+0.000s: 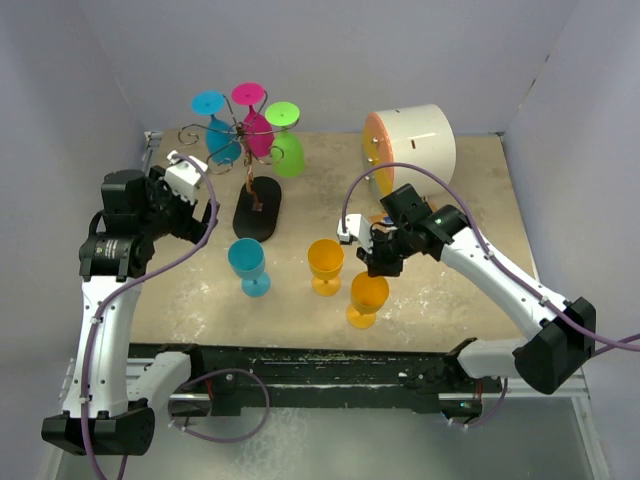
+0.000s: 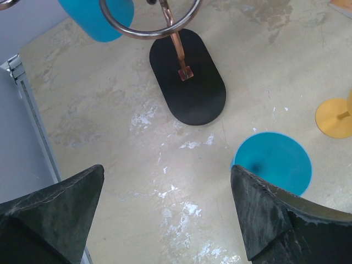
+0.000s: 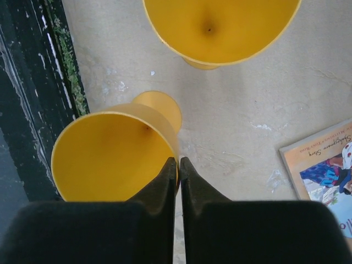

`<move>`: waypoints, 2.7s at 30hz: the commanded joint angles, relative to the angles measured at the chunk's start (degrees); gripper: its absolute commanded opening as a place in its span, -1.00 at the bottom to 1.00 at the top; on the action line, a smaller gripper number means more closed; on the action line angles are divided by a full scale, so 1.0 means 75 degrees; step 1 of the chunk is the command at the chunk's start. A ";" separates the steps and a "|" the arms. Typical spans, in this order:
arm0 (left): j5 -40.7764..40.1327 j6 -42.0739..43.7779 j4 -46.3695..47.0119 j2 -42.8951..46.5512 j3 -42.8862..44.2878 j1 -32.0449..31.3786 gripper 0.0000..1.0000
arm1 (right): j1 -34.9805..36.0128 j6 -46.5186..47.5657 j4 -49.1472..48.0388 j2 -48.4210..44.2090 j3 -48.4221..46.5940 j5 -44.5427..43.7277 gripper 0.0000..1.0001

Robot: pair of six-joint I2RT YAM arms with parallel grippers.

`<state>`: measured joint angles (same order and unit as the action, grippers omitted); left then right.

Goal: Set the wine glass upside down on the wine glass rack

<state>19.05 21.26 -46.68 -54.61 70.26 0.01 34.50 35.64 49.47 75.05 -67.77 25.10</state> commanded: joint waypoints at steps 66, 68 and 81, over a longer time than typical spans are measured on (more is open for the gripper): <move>0.3695 -0.6745 0.3056 -0.3831 0.4435 -0.2050 0.19 | -0.1635 -0.3283 -0.3280 0.0177 -0.6240 0.1715 -1.00; 0.3729 -0.6790 0.3049 -0.3898 0.4432 -0.2092 0.10 | -0.1634 -0.3259 -0.3268 0.0172 -0.6220 0.1693 -1.00; 0.4209 -0.7147 0.3216 -0.4192 0.4419 -0.2148 -0.42 | -0.1629 -0.3010 -0.3245 0.0142 -0.5948 0.1457 -1.00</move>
<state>48.49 -30.92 -25.71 -86.02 102.08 -15.86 22.41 12.23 28.29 76.90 -112.57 36.88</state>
